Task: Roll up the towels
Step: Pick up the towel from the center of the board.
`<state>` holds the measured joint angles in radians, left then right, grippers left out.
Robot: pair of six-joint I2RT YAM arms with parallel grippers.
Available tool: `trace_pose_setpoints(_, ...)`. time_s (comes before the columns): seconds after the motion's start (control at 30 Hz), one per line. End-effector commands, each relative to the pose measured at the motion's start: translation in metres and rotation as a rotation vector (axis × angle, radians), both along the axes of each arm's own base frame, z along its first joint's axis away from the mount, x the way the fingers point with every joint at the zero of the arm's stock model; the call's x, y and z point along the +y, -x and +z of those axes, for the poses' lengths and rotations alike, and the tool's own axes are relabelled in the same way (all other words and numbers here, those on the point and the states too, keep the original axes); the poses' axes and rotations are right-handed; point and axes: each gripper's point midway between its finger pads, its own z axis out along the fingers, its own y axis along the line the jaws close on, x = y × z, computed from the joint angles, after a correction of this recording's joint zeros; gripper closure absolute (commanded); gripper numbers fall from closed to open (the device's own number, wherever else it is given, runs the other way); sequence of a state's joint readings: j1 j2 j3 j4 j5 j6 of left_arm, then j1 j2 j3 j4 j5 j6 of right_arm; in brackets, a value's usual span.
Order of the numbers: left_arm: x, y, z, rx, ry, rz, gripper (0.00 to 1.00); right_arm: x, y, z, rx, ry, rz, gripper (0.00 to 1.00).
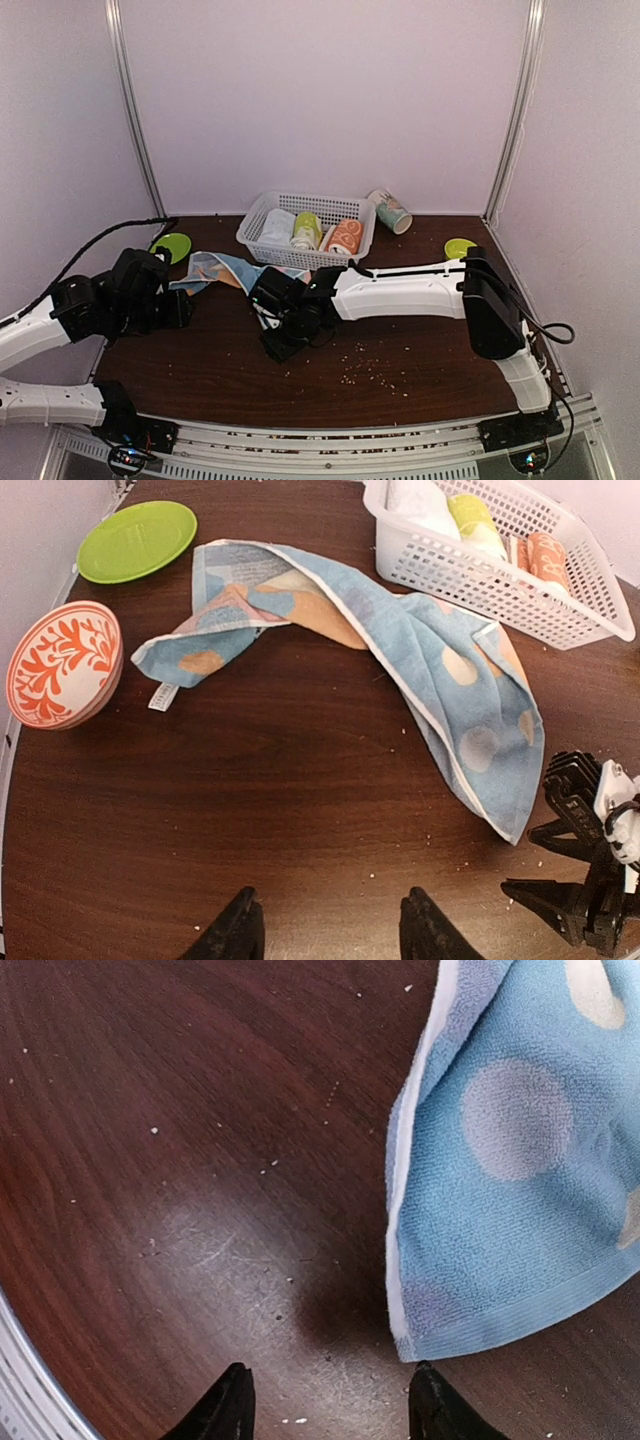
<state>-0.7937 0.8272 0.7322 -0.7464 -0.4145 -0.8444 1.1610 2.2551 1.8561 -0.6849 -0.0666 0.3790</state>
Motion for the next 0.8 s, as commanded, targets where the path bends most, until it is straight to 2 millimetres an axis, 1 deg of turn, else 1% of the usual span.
trace_pose_setpoints(0.0, 0.015, 0.003, -0.003, -0.011, -0.027, 0.051, 0.52, -0.016, -0.016, -0.012, -0.08, 0.113, -0.022, 0.46)
trace_pose_setpoints(0.1, 0.018, 0.004, -0.005, -0.01, -0.032, 0.059, 0.52, -0.019, -0.02, -0.024, -0.098, 0.165, -0.02, 0.46)
trace_pose_setpoints(0.33, 0.026, 0.006, -0.006, -0.011, -0.058, 0.075, 0.52, -0.012, -0.025, -0.033, -0.134, 0.217, 0.003, 0.47)
trace_pose_setpoints(0.4, 0.027, 0.007, -0.005, -0.016, -0.051, 0.078, 0.52, -0.013, -0.025, -0.04, -0.136, 0.242, 0.01, 0.49)
trace_pose_setpoints(0.47, 0.027, 0.007, -0.004, -0.021, -0.044, 0.08, 0.52, -0.018, -0.023, -0.052, -0.125, 0.281, 0.015, 0.52)
trace_pose_setpoints(0.57, 0.029, 0.008, -0.003, -0.024, -0.043, 0.082, 0.51, -0.022, -0.023, -0.057, -0.128, 0.303, 0.006, 0.63)
trace_pose_setpoints(0.63, 0.03, 0.009, -0.003, -0.022, -0.045, 0.084, 0.51, -0.025, -0.023, -0.055, -0.129, 0.303, -0.009, 0.75)
trace_pose_setpoints(0.7, 0.031, 0.01, -0.003, -0.021, -0.046, 0.09, 0.51, -0.028, -0.024, -0.047, -0.138, 0.284, -0.03, 0.87)
trace_pose_setpoints(0.77, 0.033, 0.011, -0.002, -0.022, -0.044, 0.095, 0.51, -0.031, -0.022, -0.034, -0.14, 0.252, -0.04, 1.0)
